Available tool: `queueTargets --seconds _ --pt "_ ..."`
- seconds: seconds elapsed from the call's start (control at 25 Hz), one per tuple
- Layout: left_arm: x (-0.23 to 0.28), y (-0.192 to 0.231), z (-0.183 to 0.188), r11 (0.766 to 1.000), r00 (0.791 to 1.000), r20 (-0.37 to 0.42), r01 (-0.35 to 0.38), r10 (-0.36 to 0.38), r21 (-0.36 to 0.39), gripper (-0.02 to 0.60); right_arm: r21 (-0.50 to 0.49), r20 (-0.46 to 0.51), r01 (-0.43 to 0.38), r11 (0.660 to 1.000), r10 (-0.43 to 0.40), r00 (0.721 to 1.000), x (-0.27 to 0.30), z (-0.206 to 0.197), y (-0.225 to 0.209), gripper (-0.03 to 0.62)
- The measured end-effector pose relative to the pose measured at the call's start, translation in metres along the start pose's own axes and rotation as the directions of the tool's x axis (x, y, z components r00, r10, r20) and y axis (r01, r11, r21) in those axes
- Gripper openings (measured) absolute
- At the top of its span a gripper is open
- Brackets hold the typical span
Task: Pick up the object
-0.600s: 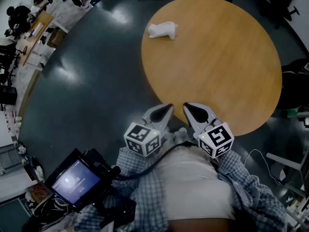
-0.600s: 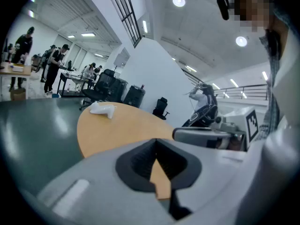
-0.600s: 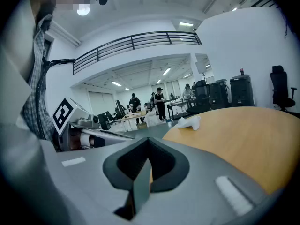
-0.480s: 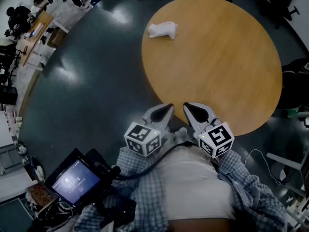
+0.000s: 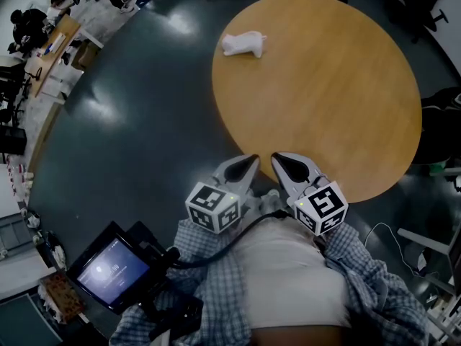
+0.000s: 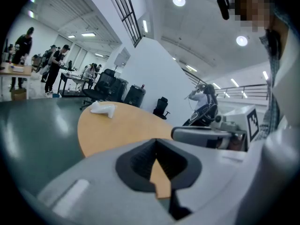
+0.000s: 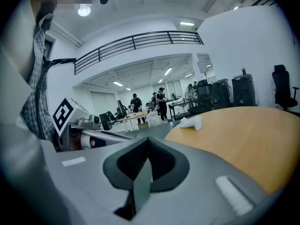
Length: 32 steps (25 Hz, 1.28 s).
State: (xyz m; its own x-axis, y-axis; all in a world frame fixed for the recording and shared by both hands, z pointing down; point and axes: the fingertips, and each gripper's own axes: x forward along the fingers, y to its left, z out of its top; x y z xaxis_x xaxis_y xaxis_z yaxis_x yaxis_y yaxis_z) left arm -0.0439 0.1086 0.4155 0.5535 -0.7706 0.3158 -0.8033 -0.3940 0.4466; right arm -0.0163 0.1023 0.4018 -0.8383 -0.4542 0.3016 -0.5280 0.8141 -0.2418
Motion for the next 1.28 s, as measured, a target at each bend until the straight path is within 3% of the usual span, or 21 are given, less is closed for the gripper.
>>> queueTargets --seconds 0.72,1.28 --pt "0.023 -0.022 0.000 1.000 1.000 -0.002 0.010 -0.010 0.023 0.002 0.047 0.034 0.071 0.996 -0.073 0.997 -0.040 -0.003 -0.029 0.005" --pt "0.038 -0.001 0.016 0.996 1.000 0.001 -0.023 0.023 0.086 0.002 0.081 0.032 0.115 0.990 -0.118 0.993 -0.046 -0.012 -0.049 0.005"
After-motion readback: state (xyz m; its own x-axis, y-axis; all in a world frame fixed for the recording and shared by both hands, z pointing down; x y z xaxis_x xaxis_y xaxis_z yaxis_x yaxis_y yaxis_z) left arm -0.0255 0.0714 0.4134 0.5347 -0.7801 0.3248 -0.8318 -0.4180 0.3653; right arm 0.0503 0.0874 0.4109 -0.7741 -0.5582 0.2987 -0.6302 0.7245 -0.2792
